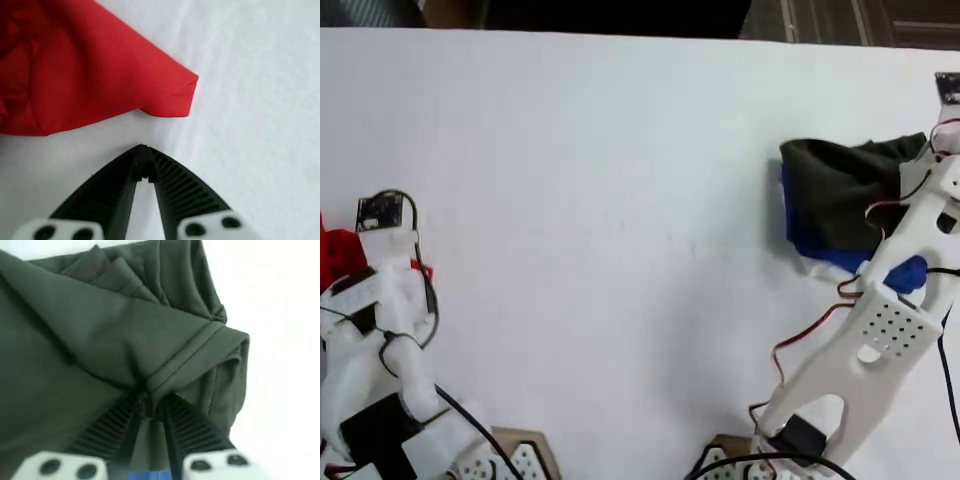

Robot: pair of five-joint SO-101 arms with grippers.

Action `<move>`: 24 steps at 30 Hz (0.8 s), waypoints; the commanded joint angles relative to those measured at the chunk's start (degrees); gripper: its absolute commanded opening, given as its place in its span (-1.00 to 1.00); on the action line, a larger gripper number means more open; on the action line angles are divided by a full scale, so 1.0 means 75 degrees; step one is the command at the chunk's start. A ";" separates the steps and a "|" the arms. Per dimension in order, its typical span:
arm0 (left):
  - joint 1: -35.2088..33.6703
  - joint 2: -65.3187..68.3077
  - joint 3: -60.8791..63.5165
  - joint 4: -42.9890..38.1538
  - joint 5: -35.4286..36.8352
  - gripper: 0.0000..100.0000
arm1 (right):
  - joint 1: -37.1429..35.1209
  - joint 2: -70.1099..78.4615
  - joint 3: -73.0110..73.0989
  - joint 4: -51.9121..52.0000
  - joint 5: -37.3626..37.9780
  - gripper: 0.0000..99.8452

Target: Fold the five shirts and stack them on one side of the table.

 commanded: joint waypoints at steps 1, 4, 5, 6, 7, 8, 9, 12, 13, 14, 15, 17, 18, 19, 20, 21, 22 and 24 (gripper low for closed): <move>0.0000 -0.0012 -0.0064 -0.0129 0.0094 -0.95 | 0.0018 -0.0088 -0.0762 0.0229 -0.0059 -0.96; 0.0000 -0.0012 -0.0064 -0.0129 0.0094 -0.95 | 0.0006 -0.0076 -0.0903 0.0393 -0.0059 -0.96; 0.0000 -0.0012 -0.0064 -0.0129 0.0094 -0.95 | 0.0006 -0.0076 -0.0903 0.0440 -0.0047 -0.96; 0.0000 -0.0012 -0.0064 -0.0129 0.0094 -0.95 | 0.0006 -0.0076 -0.0891 0.0463 -0.0047 -0.96; 0.0000 -0.0012 -0.0064 -0.0129 0.0094 -0.95 | 0.0006 -0.0064 -0.0891 0.0486 -0.0047 -0.96; 0.0000 -0.0012 -0.0064 -0.0129 0.0094 -0.95 | -0.0006 -0.0064 -0.0891 0.0486 -0.0047 -0.95; 0.0000 -0.0012 -0.0064 -0.0129 0.0094 -0.95 | -0.0006 -0.0064 -0.0891 0.0486 -0.0035 -0.93; 0.0000 -0.0012 -0.0064 -0.0129 0.0094 -0.95 | -0.0018 -0.0064 -0.0891 0.0486 -0.0023 -0.77; 0.0000 -0.0012 -0.0064 -0.0129 0.0094 -0.95 | -0.0018 -0.0064 -0.0891 0.0486 0.0000 -0.73; 0.0000 -0.0012 -0.0064 -0.0129 0.0094 -0.95 | -0.0018 -0.0064 -0.0891 0.0475 0.0000 -0.71; 0.0000 -0.0012 -0.0064 -0.0129 0.0094 -0.95 | -0.0018 -0.0064 -0.0891 0.0463 0.0000 -0.71; 0.0000 -0.0012 -0.0064 -0.0129 0.0094 -0.95 | -0.0041 -0.0064 -0.0914 0.0428 0.0000 -0.76; 0.0000 -0.0012 -0.0064 -0.0129 0.0094 -0.95 | -0.0076 -0.0064 -0.0914 0.0428 0.0000 -0.78; 0.0000 -0.0012 -0.0064 -0.0129 0.0094 -0.95 | -0.0111 -0.0064 -0.0914 0.0428 0.0000 -0.81; 0.0000 -0.0012 -0.0064 -0.0129 0.0094 -0.95 | -0.0147 -0.0064 -0.0914 0.0428 0.0000 -0.83; 0.0000 -0.0012 -0.0064 -0.0129 0.0094 -0.95 | -0.0182 -0.0064 -0.0914 0.0428 0.0000 -0.84; 0.0000 -0.0012 -0.0064 -0.0129 0.0094 -0.95 | -0.0229 -0.0064 -0.0914 0.0428 0.0000 -0.86; 0.0000 -0.0012 -0.0064 -0.0129 0.0094 -0.95 | -0.0311 -0.0064 -0.0914 0.0428 0.0000 -0.89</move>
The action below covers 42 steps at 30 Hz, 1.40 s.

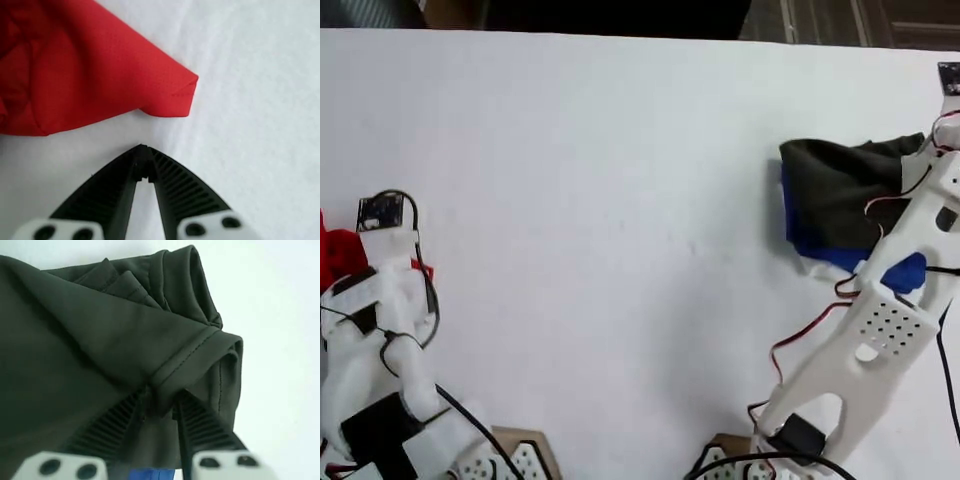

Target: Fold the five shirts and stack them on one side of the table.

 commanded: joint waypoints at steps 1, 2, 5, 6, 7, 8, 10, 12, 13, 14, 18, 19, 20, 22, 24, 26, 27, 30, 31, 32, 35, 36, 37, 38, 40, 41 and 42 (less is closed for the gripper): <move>0.0000 -0.0012 -0.0064 -0.0129 0.0094 -0.95 | -0.0182 -0.0064 -0.0340 -0.0064 -0.0012 -0.92; 0.0000 -0.0012 -0.0064 -0.0129 0.0094 -0.95 | -0.0229 -0.0064 -0.0340 -0.0158 -0.0035 -0.96; 0.0000 -0.0012 -0.0064 -0.0129 0.0094 -0.95 | -0.0252 -0.0064 -0.0363 -0.0557 -0.0035 -0.96; 0.0000 -0.0012 -0.0064 -0.0129 0.0094 -0.95 | -0.0252 -0.0064 -0.0363 -0.0768 -0.0035 -0.96; 0.0000 -0.0012 -0.0064 -0.0129 0.0094 -0.95 | -0.0252 -0.0064 -0.0363 -0.0979 -0.0012 -0.96; 0.0000 -0.0012 -0.0064 -0.0129 0.0094 -0.95 | -0.0240 -0.0064 -0.0363 -0.1166 -0.0012 -0.96; 0.0000 -0.0012 -0.0064 -0.0129 0.0094 -0.95 | -0.0229 -0.0064 -0.0305 -0.1506 -0.0012 -0.96; 0.0000 -0.0012 -0.0064 -0.0129 0.0094 -0.95 | -0.0252 -0.0041 -0.0293 -0.1776 -0.0012 -0.96; 0.0000 -0.0012 -0.0064 -0.0129 0.0094 -0.95 | -0.0252 0.0006 -0.0281 -0.1928 -0.0012 -0.96; 0.0000 -0.0012 -0.0064 -0.0129 0.0094 -0.95 | -0.0275 0.0076 -0.0328 -0.2139 0.0000 -0.96; 0.0000 -0.0012 -0.0064 -0.0129 0.0094 -0.95 | -0.0404 0.0404 -0.0363 -0.2960 0.0000 -0.96; 0.0000 -0.0012 -0.0064 -0.0129 0.0094 -0.95 | -0.0451 0.0498 -0.0363 -0.3100 0.0000 -0.96; 0.0000 -0.0012 -0.0064 -0.0129 0.0094 -0.95 | -0.0486 0.0580 -0.0363 -0.3229 0.0000 -0.96; 0.0000 -0.0012 -0.0064 -0.0129 0.0094 -0.95 | -0.0545 0.0697 -0.0363 -0.3464 0.0000 -0.96; 0.0000 -0.0012 -0.0064 -0.0129 0.0094 -0.95 | -0.0592 0.0733 -0.0375 -0.3733 -0.0012 -0.96; 0.0000 -0.0012 -0.0064 -0.0129 0.0094 -0.95 | -0.0604 0.0744 -0.0375 -0.4026 -0.0035 -0.96; 0.0000 -0.0012 -0.0064 -0.0129 0.0094 -0.95 | -0.0604 0.0733 -0.0375 -0.4167 -0.0035 -0.96; 0.0000 -0.0012 -0.0064 -0.0129 0.0094 -0.95 | -0.0580 0.0674 -0.0375 -0.4437 -0.0047 -0.96; 0.0000 -0.0012 -0.0064 -0.0129 0.0094 -0.95 | -0.0580 0.0639 -0.0375 -0.4507 -0.0047 -0.96; 0.0000 -0.0012 -0.0064 -0.0129 0.0094 -0.95 | -0.0580 0.0627 -0.0375 -0.4554 -0.0047 -0.96; 0.0000 -0.0012 -0.0064 -0.0129 0.0094 -0.95 | -0.0580 0.0662 -0.0375 -0.4741 -0.0012 -0.96; 0.0000 -0.0012 -0.0064 -0.0129 0.0094 -0.95 | -0.0580 0.0674 -0.0352 -0.4800 -0.0012 -0.95; 0.0000 -0.0012 -0.0064 -0.0129 0.0094 -0.95 | -0.0580 0.0674 -0.0316 -0.4812 0.0000 -0.95; 0.0000 -0.0012 -0.0064 -0.0129 0.0094 -0.95 | -0.0592 0.0686 -0.0293 -0.4788 0.0000 -0.95; 0.0000 -0.0012 -0.0064 -0.0129 0.0082 -0.95 | -0.0615 0.0686 -0.0293 -0.4741 0.0000 -0.88; 0.0000 -0.0012 -0.0064 -0.0129 0.0082 -0.95 | -0.0615 0.0686 -0.0293 -0.4695 -0.0023 -0.81; 0.0000 -0.0012 -0.0064 -0.0129 0.0082 -0.95 | -0.0604 0.0674 -0.0293 -0.4671 -0.0035 -0.74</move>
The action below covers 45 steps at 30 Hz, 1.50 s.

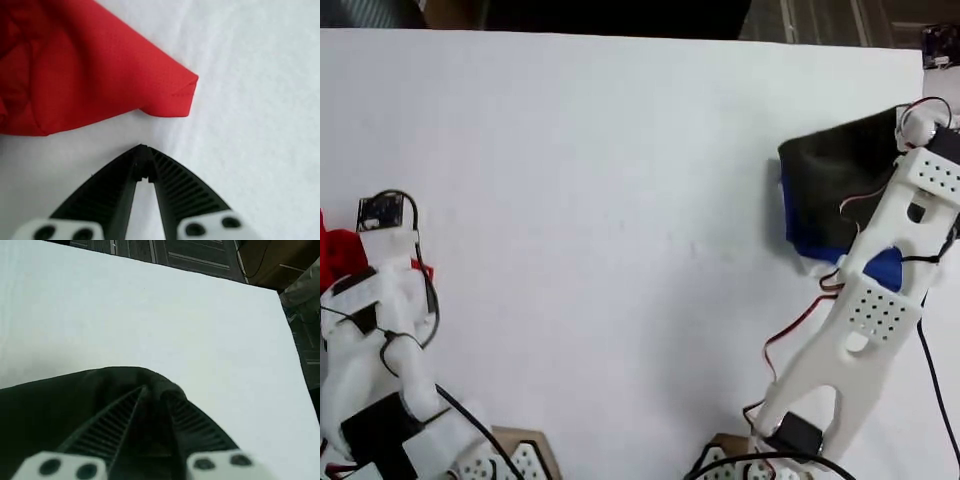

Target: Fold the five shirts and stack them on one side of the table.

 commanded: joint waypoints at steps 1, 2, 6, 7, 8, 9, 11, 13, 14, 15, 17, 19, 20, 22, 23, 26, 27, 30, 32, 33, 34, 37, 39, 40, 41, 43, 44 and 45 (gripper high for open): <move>0.0000 -0.0012 -0.0064 -0.0129 0.0082 -0.95 | -0.0088 -0.0205 -0.0316 0.0029 -0.0035 -0.67; 0.0000 -0.0012 -0.0064 -0.0129 0.0082 -0.95 | -0.0076 -0.0252 -0.0340 0.0111 -0.0023 -0.62; 0.0000 -0.0012 -0.0064 -0.0129 0.0082 -0.95 | 0.0006 -0.0416 -0.0668 0.0416 -0.0059 -0.60; 0.0000 -0.0012 -0.0064 -0.0129 0.0082 -0.95 | 0.0018 -0.0475 -0.0774 0.0533 -0.0105 -0.60; 0.0000 -0.0012 -0.0064 -0.0129 0.0082 -0.95 | 0.0018 -0.0522 -0.0867 0.0697 -0.0223 -0.60; 0.0000 -0.0012 -0.0064 -0.0129 0.0082 -0.95 | 0.0006 -0.0580 -0.0973 0.0932 -0.0316 -0.61; 0.0000 -0.0012 -0.0064 -0.0129 0.0082 -0.95 | -0.0064 -0.0604 -0.1149 0.1448 -0.0281 -0.75; 0.0000 -0.0012 -0.0064 -0.0129 0.0082 -0.95 | -0.0088 -0.0557 -0.1149 0.1635 -0.0082 -0.99; 0.0000 -0.0012 -0.0064 -0.0129 0.0082 -0.95 | -0.0088 -0.0498 -0.1137 0.1647 -0.0047 -0.95; 0.0000 -0.0012 -0.0064 -0.0129 0.0082 -0.95 | -0.0076 -0.0369 -0.1137 0.1659 -0.0035 -0.88; 0.0000 -0.0012 -0.0064 -0.0129 0.0082 -0.95 | -0.0064 -0.0053 -0.1149 0.1635 0.0000 -0.86; 0.0000 -0.0012 -0.0064 -0.0129 0.0082 -0.95 | -0.0064 0.0322 -0.1219 0.1588 0.0000 -0.89; 0.0000 -0.0012 -0.0064 -0.0129 0.0082 -0.95 | -0.0064 0.0475 -0.1231 0.1483 0.0000 -0.90; 0.0000 -0.0012 -0.0064 -0.0129 0.0082 -0.95 | -0.0053 0.0721 -0.1231 0.1225 0.0000 -0.90; 0.0000 -0.0012 -0.0064 -0.0129 0.0082 -0.95 | -0.0053 0.0791 -0.1231 0.1108 0.0000 -0.90; 0.0000 -0.0012 -0.0064 -0.0129 0.0082 -0.95 | 0.0111 0.0873 -0.1231 0.0697 -0.0012 -0.90; 0.0000 -0.0012 -0.0053 -0.0129 0.0070 -0.95 | 0.0170 0.0885 -0.1231 0.0557 -0.0023 -0.90; 0.0000 -0.0012 -0.0053 -0.0129 0.0070 -0.95 | 0.0393 0.0873 -0.1231 0.0287 -0.0047 -0.90; 0.0000 -0.0012 -0.0053 -0.0129 0.0070 -0.95 | 0.0475 0.0850 -0.1231 0.0275 -0.0047 -0.90; 0.0000 -0.0012 -0.0053 -0.0129 0.0070 -0.95 | 0.0486 0.0850 -0.1231 0.0275 -0.0047 -0.90; 0.0000 -0.0012 -0.0053 -0.0129 0.0070 -0.95 | 0.0510 0.0850 -0.1231 0.0275 -0.0047 -0.90; 0.0000 -0.0012 -0.0053 -0.0129 0.0070 -0.95 | 0.0486 0.0897 -0.1149 0.0275 -0.0012 -0.90; 0.0000 -0.0012 -0.0053 -0.0129 0.0070 -0.95 | 0.0451 0.0955 -0.1137 0.0287 -0.0012 -0.90; 0.0000 -0.0012 -0.0053 -0.0129 0.0070 -0.95 | 0.0440 0.1037 -0.1160 0.0287 -0.0012 -0.90; 0.0000 -0.0012 -0.0053 -0.0129 0.0070 -0.95 | 0.0440 0.1119 -0.1207 0.0275 -0.0012 -0.90; 0.0000 -0.0012 -0.0053 -0.0129 0.0070 -0.95 | 0.0440 0.1260 -0.1231 0.0275 -0.0012 -0.90; 0.0000 -0.0012 -0.0053 -0.0129 0.0070 -0.95 | 0.0440 0.1319 -0.1231 0.0275 -0.0012 -0.90; 0.0000 -0.0012 -0.0053 -0.0129 0.0070 -0.95 | 0.0463 0.1366 -0.1231 0.0275 -0.0012 -0.90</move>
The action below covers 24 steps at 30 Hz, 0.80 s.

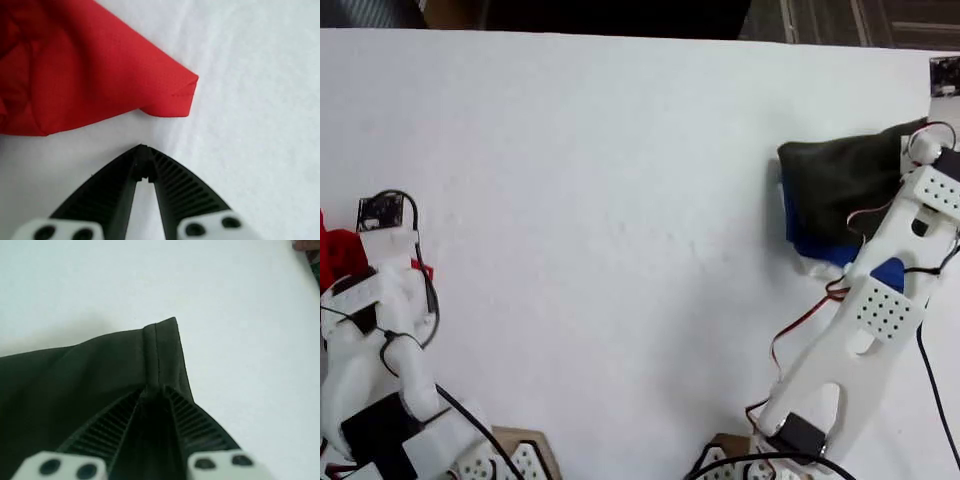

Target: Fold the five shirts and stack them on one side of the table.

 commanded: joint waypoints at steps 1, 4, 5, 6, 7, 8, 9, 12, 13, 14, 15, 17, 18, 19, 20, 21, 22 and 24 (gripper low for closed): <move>0.0000 -0.0012 -0.0053 -0.0129 0.0070 -0.95 | 0.0029 0.0006 -0.0316 -0.0135 0.0059 -0.90; 0.0000 -0.0012 -0.0053 -0.0129 0.0070 -0.95 | 0.0041 0.0123 -0.0316 -0.0135 0.0059 -0.90; 0.0000 -0.0012 -0.0053 -0.0129 0.0070 -0.95 | 0.0041 0.0135 -0.0316 -0.0135 0.0059 -0.90; 0.0000 -0.0012 -0.0053 -0.0129 0.0070 -0.95 | 0.0053 0.0123 -0.0316 -0.0135 0.0047 -0.90; 0.0000 -0.0012 -0.0053 -0.0129 0.0070 -0.95 | 0.0076 0.0100 -0.0316 -0.0123 0.0023 -0.90; 0.0000 -0.0012 -0.0053 -0.0129 0.0070 -0.95 | 0.0088 0.0076 -0.0328 -0.0111 0.0023 -0.90; 0.0000 -0.0012 -0.0053 -0.0129 0.0070 -0.95 | 0.0088 0.0053 -0.0434 -0.0076 0.0023 -0.90; 0.0000 -0.0012 -0.0053 -0.0129 0.0070 -0.95 | 0.0088 -0.0123 -0.1008 0.0533 0.0012 -0.90; 0.0000 -0.0012 -0.0053 -0.0129 0.0082 -0.95 | 0.0064 -0.0205 -0.1278 0.0826 0.0012 -0.89; 0.0000 -0.0012 -0.0053 -0.0129 0.0094 -0.95 | 0.0053 -0.0287 -0.1547 0.1143 0.0000 -0.89; 0.0000 -0.0012 -0.0053 -0.0129 0.0094 -0.95 | 0.0029 -0.0358 -0.1840 0.1495 -0.0012 -0.89; 0.0000 -0.0012 -0.0053 -0.0129 0.0094 -0.95 | -0.0064 -0.0498 -0.2415 0.2280 -0.0129 -0.88; 0.0000 -0.0012 -0.0053 -0.0129 0.0094 -0.95 | -0.0100 -0.0545 -0.2684 0.2749 -0.0141 -0.86; 0.0000 -0.0012 -0.0053 -0.0129 0.0094 -0.95 | -0.0111 -0.0592 -0.2942 0.3253 -0.0152 -0.82; 0.0000 -0.0012 -0.0053 -0.0129 0.0094 -0.95 | -0.0123 -0.0651 -0.3048 0.3745 -0.0152 -0.77; 0.0000 -0.0012 -0.0053 -0.0129 0.0094 -0.95 | -0.0147 -0.0709 -0.3048 0.4155 -0.0152 -0.72; 0.0000 -0.0012 -0.0053 -0.0129 0.0094 -0.95 | -0.0147 -0.0768 -0.3024 0.4554 -0.0152 -0.67; 0.0000 -0.0012 -0.0053 -0.0129 0.0094 -0.95 | -0.0135 -0.0815 -0.2977 0.5269 -0.0152 -0.62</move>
